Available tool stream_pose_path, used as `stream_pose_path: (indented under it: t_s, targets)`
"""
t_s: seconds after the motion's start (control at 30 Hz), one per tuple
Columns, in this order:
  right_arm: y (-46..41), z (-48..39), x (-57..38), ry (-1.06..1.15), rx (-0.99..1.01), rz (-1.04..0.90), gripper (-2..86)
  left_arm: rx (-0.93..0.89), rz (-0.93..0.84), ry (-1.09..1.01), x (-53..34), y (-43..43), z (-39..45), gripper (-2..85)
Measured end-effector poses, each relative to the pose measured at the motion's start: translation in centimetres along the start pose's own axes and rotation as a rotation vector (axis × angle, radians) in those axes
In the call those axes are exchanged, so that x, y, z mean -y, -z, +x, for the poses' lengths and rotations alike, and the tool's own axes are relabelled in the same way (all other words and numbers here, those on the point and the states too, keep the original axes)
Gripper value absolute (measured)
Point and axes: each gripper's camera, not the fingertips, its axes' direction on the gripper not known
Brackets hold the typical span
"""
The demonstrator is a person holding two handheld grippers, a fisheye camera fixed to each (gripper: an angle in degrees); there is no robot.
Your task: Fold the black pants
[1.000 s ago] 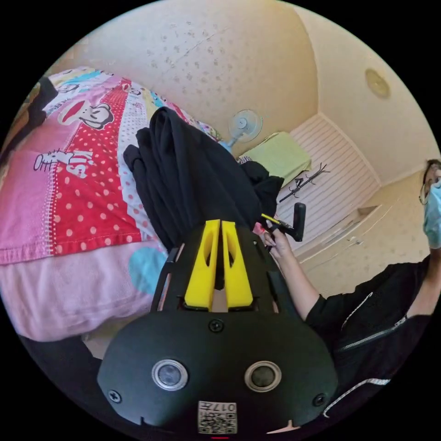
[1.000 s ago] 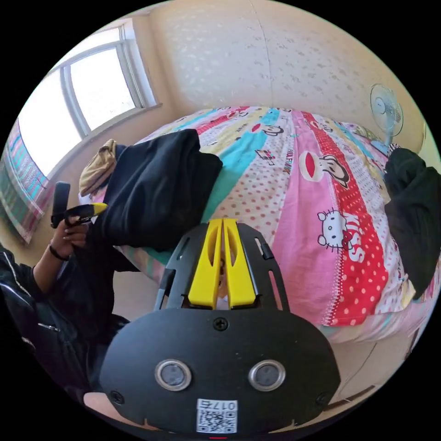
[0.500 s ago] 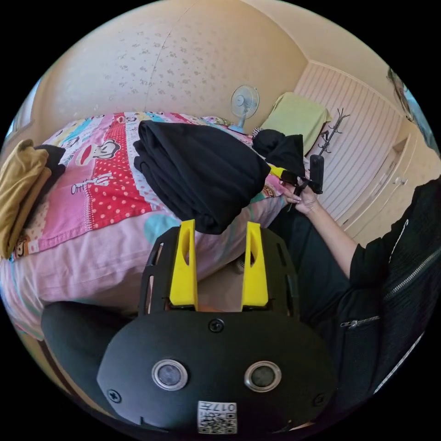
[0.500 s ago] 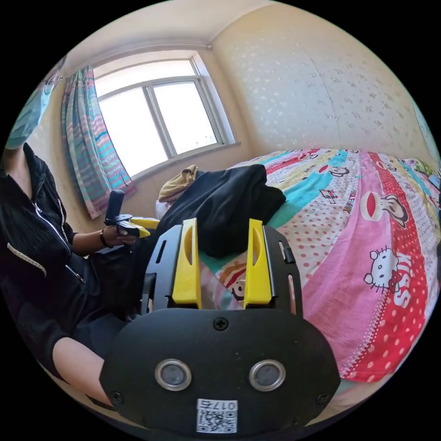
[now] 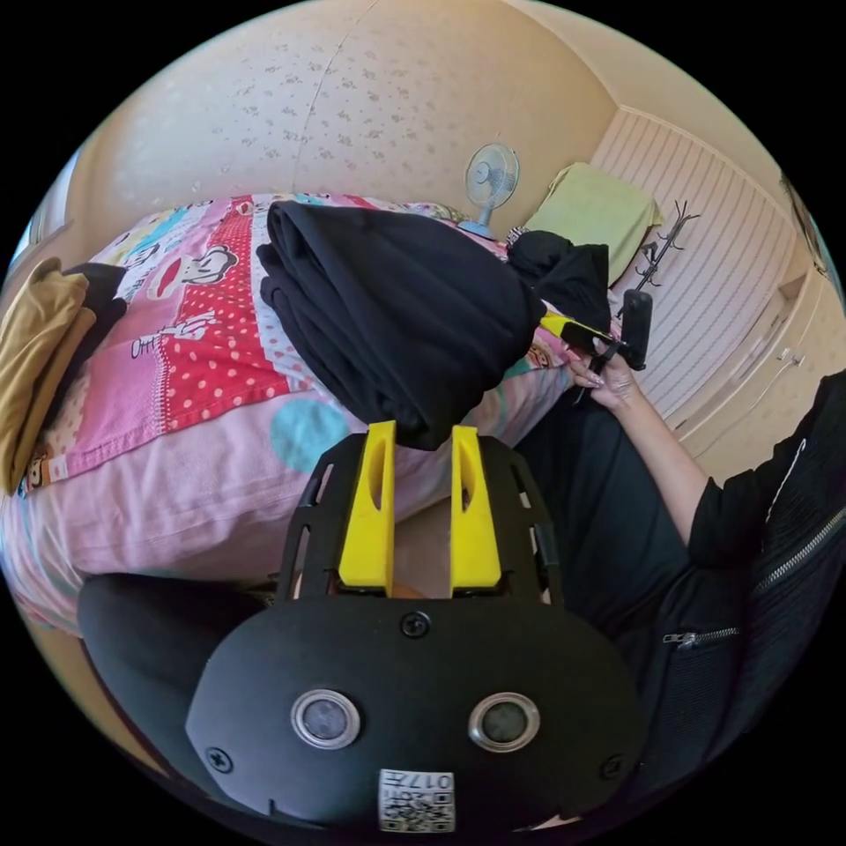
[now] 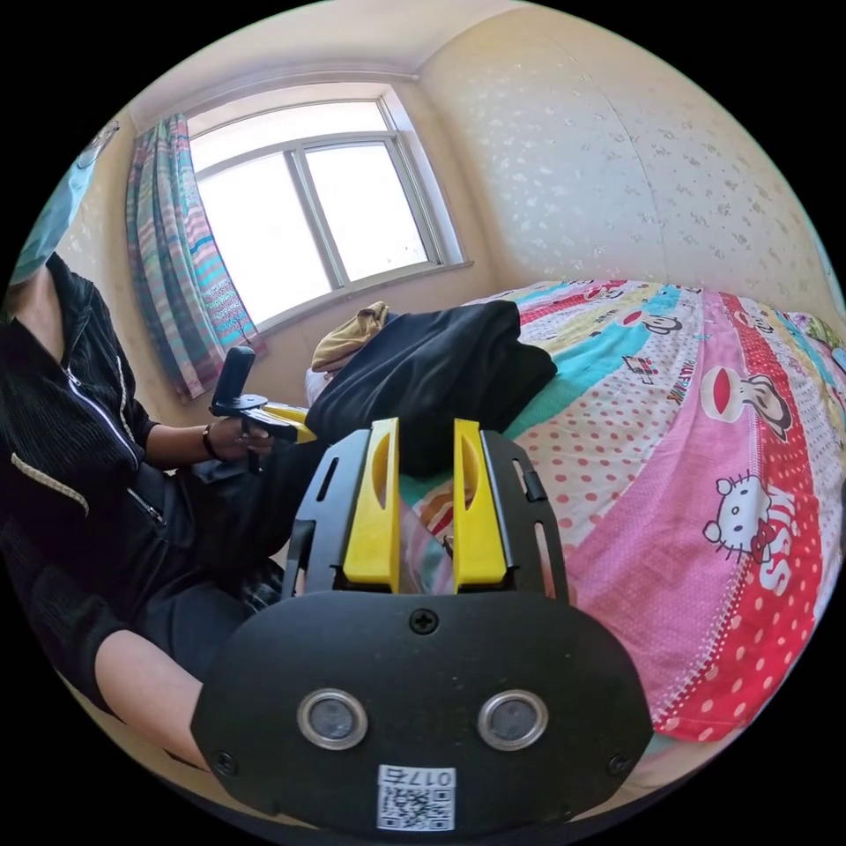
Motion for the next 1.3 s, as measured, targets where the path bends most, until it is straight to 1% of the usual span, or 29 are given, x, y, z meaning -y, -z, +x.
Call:
stream_pose_path:
  t_s: [0.17,0.3,0.43,0.47,0.53,0.6,0.63,0.67,0.73,0.8,0.87,0.9,0.93,0.97,1.03,1.1,1.2,1.23,1.3]
  targets:
    - [0.8,0.7,0.1,-0.005,-0.003,0.02,5.1,-0.003,-0.023,-0.017,1.3,0.4,0.3,6.9]
    - [0.9,0.0,0.7,0.034,-0.131,-0.006,3.6,0.01,-0.047,-0.052,2.7,1.4,0.7,4.4]
    - [3.1,1.0,0.6,-0.033,-0.135,0.079,2.7,0.02,-0.058,-0.095,4.6,3.7,1.8,3.3]
    - [3.2,1.1,0.6,-0.039,-0.142,0.075,2.6,0.047,-0.066,-0.124,4.8,4.2,2.3,2.9]
    - [2.5,1.9,0.8,-0.091,-0.219,0.007,2.2,0.065,-0.09,-0.13,4.8,3.8,2.2,2.3]
    - [1.8,3.0,1.0,-0.159,-0.228,-0.017,2.1,0.014,-0.11,-0.077,3.9,2.3,0.6,1.9]
    - [1.4,3.9,1.1,-0.21,-0.216,-0.025,1.9,-0.059,-0.103,-0.004,3.1,1.4,-1.1,1.8]
    - [1.2,4.2,1.1,-0.223,-0.21,-0.026,1.9,-0.139,-0.073,0.071,2.4,1.2,-2.6,1.8]
    - [1.9,4.0,1.1,-0.197,-0.214,0.017,2.0,-0.188,-0.021,0.12,2.0,2.0,-3.1,1.8]
    - [2.5,2.6,1.5,-0.112,-0.272,0.036,2.1,-0.123,-0.007,0.044,2.4,3.2,-1.3,1.4]
    - [1.9,3.0,1.9,-0.128,-0.293,-0.019,2.4,-0.002,-0.085,-0.082,2.9,3.1,1.3,0.5]
    - [1.2,4.1,1.8,-0.176,-0.257,-0.057,2.6,0.012,-0.111,-0.085,2.9,2.7,1.6,0.3]
    - [0.9,5.1,1.7,-0.223,-0.207,-0.061,2.8,0.013,-0.152,-0.058,2.6,2.0,1.5,0.1]
    - [1.0,5.5,1.6,-0.234,-0.182,-0.053,3.0,-0.013,-0.15,-0.011,2.1,1.8,1.2,0.1]
    - [2.1,6.4,1.3,-0.272,-0.094,-0.015,3.4,-0.052,-0.113,0.05,1.4,2.6,0.8,0.2]
    - [3.5,6.8,0.7,-0.294,-0.062,0.032,3.7,-0.069,-0.109,0.081,0.8,3.6,0.3,0.6]
    - [6.7,5.9,-0.6,-0.317,-0.173,0.199,4.6,-0.047,-0.093,0.131,-0.1,6.0,-0.6,2.0]
    - [8.0,5.0,-0.8,-0.294,-0.207,0.265,5.6,-0.048,-0.053,0.139,-0.1,7.6,-0.7,2.7]
    - [8.9,3.7,-0.6,-0.247,-0.214,0.333,7.1,-0.057,0.055,0.118,0.6,10.4,-0.1,3.4]
